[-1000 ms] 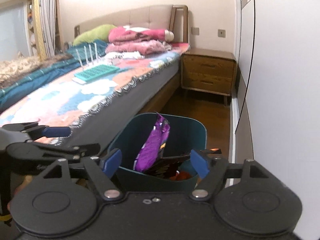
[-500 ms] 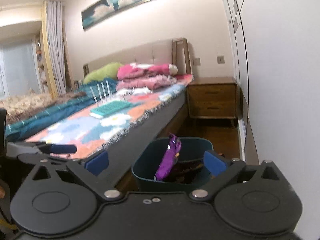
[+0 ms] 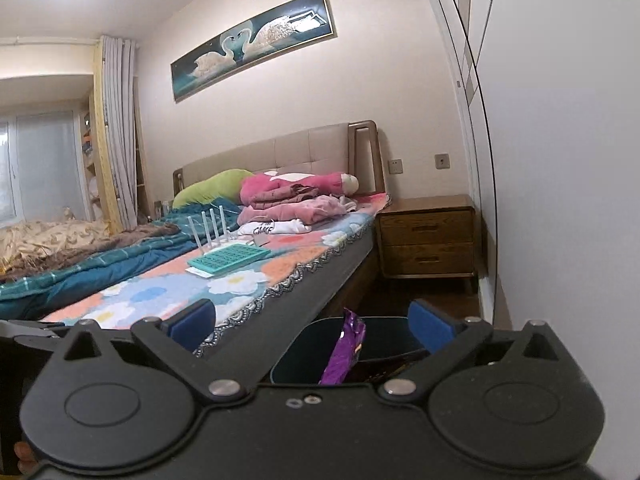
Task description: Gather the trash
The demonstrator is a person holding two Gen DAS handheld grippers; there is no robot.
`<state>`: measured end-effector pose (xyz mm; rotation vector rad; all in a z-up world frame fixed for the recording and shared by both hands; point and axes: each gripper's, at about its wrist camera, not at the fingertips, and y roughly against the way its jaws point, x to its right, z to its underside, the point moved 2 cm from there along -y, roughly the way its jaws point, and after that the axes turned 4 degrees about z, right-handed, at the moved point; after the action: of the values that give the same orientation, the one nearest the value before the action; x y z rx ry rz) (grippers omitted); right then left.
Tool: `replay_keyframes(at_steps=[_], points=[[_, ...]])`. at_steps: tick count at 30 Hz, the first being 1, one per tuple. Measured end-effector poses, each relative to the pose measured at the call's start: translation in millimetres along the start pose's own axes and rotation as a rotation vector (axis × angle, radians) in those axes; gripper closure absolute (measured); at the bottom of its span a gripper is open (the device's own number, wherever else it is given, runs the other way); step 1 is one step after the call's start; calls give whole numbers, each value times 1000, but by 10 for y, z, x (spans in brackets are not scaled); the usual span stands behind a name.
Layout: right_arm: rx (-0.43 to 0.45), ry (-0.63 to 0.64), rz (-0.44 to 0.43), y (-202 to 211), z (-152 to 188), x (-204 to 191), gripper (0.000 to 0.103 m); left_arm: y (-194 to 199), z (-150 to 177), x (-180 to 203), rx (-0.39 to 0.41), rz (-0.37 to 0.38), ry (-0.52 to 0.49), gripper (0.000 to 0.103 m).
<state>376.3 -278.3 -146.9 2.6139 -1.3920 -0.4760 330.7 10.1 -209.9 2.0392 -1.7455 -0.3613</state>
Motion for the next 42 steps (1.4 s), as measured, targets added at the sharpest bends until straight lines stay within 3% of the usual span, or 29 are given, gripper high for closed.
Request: replay_keyframes(at_steps=[10,24,42], points=[[-12,6,28,-21,110,-61,0,128,-77,29,25,-27,-22,1],[4,113,78,65,78,-301,0,195,-24,-12,11,2,52,1],[-4,131,106,74,88,-332,0,302,22,123,35,24,26,1]])
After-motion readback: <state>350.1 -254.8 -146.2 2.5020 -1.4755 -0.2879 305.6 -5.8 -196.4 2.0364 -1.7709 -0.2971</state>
